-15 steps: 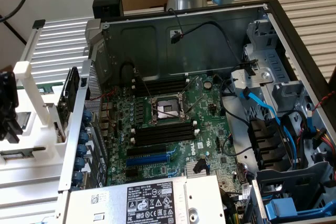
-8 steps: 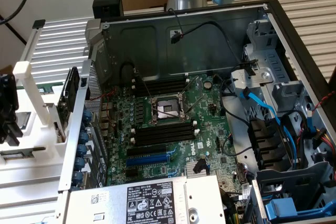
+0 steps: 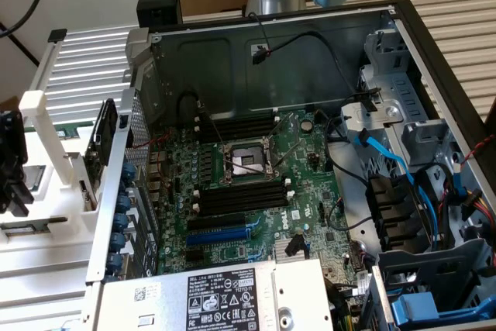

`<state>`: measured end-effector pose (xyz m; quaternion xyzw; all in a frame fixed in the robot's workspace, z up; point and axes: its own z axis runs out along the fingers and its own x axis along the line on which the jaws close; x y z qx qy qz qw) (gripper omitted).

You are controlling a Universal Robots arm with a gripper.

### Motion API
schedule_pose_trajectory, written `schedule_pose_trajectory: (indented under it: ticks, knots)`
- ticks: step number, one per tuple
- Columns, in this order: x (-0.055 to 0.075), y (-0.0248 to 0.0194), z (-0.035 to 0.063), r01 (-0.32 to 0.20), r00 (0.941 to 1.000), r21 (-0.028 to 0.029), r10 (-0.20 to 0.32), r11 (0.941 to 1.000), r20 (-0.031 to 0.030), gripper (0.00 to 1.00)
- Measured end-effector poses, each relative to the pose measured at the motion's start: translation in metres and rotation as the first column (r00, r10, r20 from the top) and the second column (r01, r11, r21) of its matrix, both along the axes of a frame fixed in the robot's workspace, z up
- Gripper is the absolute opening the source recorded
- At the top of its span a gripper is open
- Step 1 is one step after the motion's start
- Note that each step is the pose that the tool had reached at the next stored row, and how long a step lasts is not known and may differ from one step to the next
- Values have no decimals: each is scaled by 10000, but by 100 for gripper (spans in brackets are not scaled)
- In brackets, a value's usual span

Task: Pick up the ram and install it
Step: 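Pick up the ram and move it above insertion slot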

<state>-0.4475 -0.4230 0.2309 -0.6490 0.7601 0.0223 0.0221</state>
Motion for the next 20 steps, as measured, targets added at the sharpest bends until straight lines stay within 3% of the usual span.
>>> schedule_pose_trajectory:
  ticks: [13,20]
  knots:
    - [0,0,-21,-176,9998,1,176,9998,6,25]
    - [0,1,-72,-707,9975,-2,707,9975,68,25]
